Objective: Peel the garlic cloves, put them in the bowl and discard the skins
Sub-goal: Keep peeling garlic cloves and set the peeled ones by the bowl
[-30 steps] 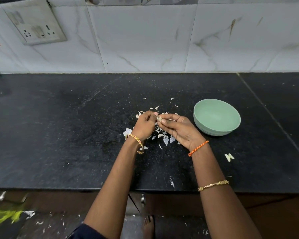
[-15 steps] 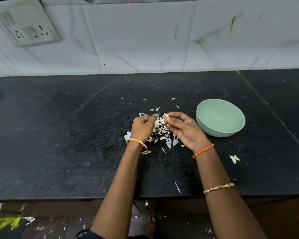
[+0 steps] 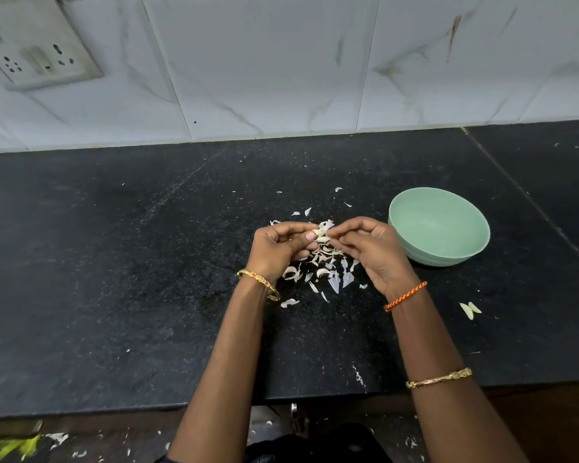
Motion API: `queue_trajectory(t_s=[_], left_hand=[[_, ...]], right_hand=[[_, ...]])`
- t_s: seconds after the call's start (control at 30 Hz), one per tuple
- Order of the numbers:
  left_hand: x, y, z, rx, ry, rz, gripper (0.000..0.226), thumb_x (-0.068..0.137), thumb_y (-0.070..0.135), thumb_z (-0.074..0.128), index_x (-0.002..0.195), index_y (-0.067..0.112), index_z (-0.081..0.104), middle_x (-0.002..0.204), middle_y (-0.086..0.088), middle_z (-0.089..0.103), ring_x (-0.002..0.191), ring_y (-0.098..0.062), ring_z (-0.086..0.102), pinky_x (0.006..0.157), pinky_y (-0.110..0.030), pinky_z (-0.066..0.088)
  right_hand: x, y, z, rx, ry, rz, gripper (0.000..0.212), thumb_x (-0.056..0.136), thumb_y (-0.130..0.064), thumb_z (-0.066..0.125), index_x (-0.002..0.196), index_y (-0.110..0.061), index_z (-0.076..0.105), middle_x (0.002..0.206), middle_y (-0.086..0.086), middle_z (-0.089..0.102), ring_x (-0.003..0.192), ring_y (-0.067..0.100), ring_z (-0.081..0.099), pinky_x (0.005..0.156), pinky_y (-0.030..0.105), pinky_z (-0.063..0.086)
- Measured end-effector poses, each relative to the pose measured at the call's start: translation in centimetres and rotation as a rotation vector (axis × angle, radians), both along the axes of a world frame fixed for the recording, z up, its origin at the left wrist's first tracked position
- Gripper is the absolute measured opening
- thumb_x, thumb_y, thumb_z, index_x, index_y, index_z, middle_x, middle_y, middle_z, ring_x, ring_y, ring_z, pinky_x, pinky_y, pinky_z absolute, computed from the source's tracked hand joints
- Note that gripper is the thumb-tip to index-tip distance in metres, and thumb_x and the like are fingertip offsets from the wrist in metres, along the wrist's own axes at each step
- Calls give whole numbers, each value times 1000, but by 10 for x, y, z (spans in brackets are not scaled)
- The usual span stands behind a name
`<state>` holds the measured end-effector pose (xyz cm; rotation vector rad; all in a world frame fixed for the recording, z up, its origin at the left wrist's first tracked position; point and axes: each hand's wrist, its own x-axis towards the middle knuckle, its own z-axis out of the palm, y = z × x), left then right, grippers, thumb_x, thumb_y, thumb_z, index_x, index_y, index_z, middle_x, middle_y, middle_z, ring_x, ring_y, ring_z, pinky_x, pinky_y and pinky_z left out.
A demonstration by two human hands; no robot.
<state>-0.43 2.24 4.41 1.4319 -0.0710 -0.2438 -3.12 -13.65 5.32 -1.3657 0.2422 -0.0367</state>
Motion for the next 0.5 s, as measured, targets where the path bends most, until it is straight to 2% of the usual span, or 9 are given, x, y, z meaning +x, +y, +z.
queue_trajectory(t_s=[0.1,0.17,0.27,0.4,0.5], left_hand=[[3,1,0,-5,10,-6,16,84,-6,63,88,7,70,64,2,70,61,-4,67,55,-10,51],[5,1,2,-10,18,-11,15,84,-6,63,89,6,70,64,2,71,60,-3,66,55,-10,50],[7,1,2,13,10,-21,15,84,-5,64,89,8,70,67,2,72,62,-4,67,56,-11,51],[4,0,-1,88,-47,-37,15,82,-5,67,89,7,71,70,0,73,65,-6,68,59,-14,53],[1,-2,-3,257,-157,-5,12,83,0,68,92,5,73,78,-9,73,69,-13,69,61,-18,54]], right_hand=[[4,-3,-3,-100,20,-75,27,86,6,59,72,-13,70,81,5,70,87,20,61,89,33,50],[2,-4,-3,-85,21,41,16,85,-2,67,84,-16,74,92,5,72,94,17,64,89,31,51],[0,-3,-4,-48,2,150,21,82,3,69,101,-5,70,93,12,72,87,17,70,78,24,57],[2,1,-6,-19,-10,87,18,81,5,68,96,-5,70,83,10,73,77,15,70,73,24,59],[3,0,-5,-38,16,87,15,81,3,68,93,-6,70,85,12,73,77,15,70,69,24,59]])
